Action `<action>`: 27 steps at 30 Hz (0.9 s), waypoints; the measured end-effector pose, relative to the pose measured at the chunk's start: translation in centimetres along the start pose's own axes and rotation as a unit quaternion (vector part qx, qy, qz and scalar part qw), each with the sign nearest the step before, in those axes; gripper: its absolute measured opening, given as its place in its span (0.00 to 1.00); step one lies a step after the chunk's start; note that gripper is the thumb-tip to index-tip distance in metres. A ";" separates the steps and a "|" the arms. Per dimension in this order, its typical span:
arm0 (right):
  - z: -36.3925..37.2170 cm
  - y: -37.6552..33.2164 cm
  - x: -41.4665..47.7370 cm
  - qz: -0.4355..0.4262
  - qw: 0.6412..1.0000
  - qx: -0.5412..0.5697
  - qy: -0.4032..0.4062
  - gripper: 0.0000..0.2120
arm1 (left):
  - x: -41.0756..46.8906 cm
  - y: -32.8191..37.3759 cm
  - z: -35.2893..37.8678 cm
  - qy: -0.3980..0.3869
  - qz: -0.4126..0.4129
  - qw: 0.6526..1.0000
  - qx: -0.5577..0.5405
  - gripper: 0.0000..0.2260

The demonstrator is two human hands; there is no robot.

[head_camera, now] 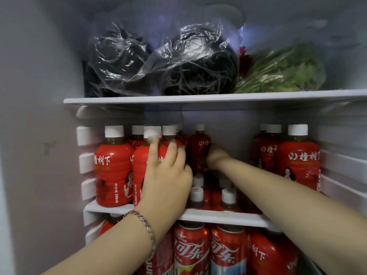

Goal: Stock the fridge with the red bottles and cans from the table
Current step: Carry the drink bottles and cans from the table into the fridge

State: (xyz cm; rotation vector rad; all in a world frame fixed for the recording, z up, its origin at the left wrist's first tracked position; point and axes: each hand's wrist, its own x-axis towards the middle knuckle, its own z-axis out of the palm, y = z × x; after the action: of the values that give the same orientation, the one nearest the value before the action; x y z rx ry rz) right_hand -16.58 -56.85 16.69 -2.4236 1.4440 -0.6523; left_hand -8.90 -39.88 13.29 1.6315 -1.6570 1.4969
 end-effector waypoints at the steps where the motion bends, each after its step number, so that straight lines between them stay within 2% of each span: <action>1: -0.1 -0.1 -0.3 0.001 1.000 -0.022 -0.009 0.20 | 0.0 0.0 0.0 -0.004 -0.007 1.000 0.003 0.08; 3: -0.7 0.2 -1.4 -0.002 0.997 -0.065 0.031 0.17 | -0.2 -0.1 -0.2 -0.005 -0.011 1.000 0.007 0.08; 5: -2.0 1.1 -2.9 0.001 0.983 -0.116 0.144 0.15 | -0.2 -0.2 -0.3 -0.005 -0.012 1.000 0.006 0.08; 7: -3.8 2.3 -4.1 0.004 0.940 -0.225 0.257 0.16 | -0.2 -0.1 -0.2 0.002 -0.014 1.000 0.005 0.08; 9: -5.3 3.3 -4.6 0.030 0.904 -0.308 0.295 0.16 | -0.3 -0.1 -0.1 0.010 -0.014 1.000 0.005 0.08; 12: -6.6 4.2 -4.3 0.123 0.898 -0.336 0.257 0.19 | -0.2 -0.1 0.0 0.022 -0.013 1.000 -0.002 0.08; 14: -6.5 4.2 -4.3 0.153 0.900 -0.343 0.219 0.20 | -0.2 -0.1 0.0 0.023 -0.010 1.000 -0.006 0.08; 19: -6.8 4.1 -5.3 0.085 0.916 -0.260 0.293 0.17 | -0.3 -0.2 0.0 0.020 -0.007 1.000 -0.006 0.08; 23: -6.8 3.7 -6.4 0.088 0.920 -0.262 0.278 0.21 | -0.3 -0.3 0.0 0.036 -0.002 0.999 -0.018 0.07; 27: -6.2 3.2 -7.3 0.041 0.932 -0.298 0.204 0.30 | -0.9 -0.9 -0.4 0.063 -0.030 0.997 -0.042 0.15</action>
State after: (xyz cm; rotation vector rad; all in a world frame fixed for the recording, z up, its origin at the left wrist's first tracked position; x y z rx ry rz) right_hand -25.15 -51.85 18.89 -2.7468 2.1656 -0.8309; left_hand -8.04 -38.91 13.00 1.4979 -1.5690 1.4487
